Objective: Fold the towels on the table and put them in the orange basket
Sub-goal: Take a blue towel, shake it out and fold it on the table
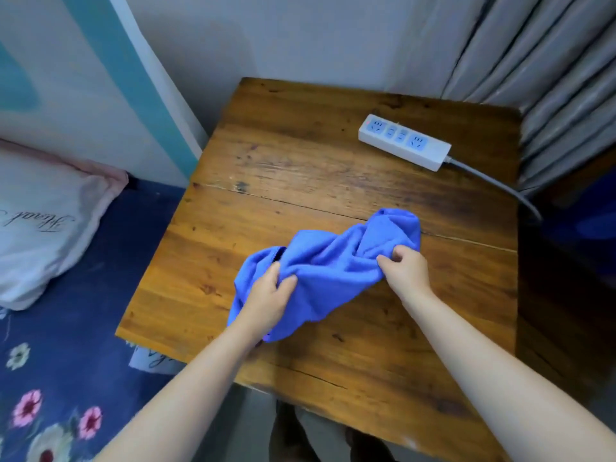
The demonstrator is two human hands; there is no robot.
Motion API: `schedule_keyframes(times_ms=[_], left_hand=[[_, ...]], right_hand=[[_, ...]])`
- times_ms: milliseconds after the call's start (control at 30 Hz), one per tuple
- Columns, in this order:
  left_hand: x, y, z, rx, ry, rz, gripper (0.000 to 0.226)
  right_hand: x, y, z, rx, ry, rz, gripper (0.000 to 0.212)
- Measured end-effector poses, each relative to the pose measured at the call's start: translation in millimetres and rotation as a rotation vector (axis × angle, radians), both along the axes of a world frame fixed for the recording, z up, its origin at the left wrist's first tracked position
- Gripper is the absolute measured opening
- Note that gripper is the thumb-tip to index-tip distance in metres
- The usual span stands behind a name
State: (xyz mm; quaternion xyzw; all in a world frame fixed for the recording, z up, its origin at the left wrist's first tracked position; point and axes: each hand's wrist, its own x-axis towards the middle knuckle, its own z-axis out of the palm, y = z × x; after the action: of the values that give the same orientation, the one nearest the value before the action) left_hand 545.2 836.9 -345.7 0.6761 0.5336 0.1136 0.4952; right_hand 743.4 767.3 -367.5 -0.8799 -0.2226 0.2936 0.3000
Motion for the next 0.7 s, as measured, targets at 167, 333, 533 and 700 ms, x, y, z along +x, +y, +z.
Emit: schedule_keyframes(times_ms=[167, 333, 533, 700], left_hand=[[-4, 64, 36, -0.296, -0.361, 0.358, 0.023], [-25, 115, 41, -0.428, -0.137, 0.502, 0.024], [-52, 109, 15, -0.733, -0.099, 0.544, 0.036], [-62, 99, -5, -0.897, 0.114, 0.362, 0.021]], right_hand=[[0, 72, 51, 0.282, -0.068, 0.224, 0.016], [-9, 91, 40, 0.183, -0.116, 0.19, 0.028], [-38, 79, -10, -0.135, 0.083, 0.018, 0.042], [-48, 90, -13, -0.431, -0.213, 0.151, 0.031]])
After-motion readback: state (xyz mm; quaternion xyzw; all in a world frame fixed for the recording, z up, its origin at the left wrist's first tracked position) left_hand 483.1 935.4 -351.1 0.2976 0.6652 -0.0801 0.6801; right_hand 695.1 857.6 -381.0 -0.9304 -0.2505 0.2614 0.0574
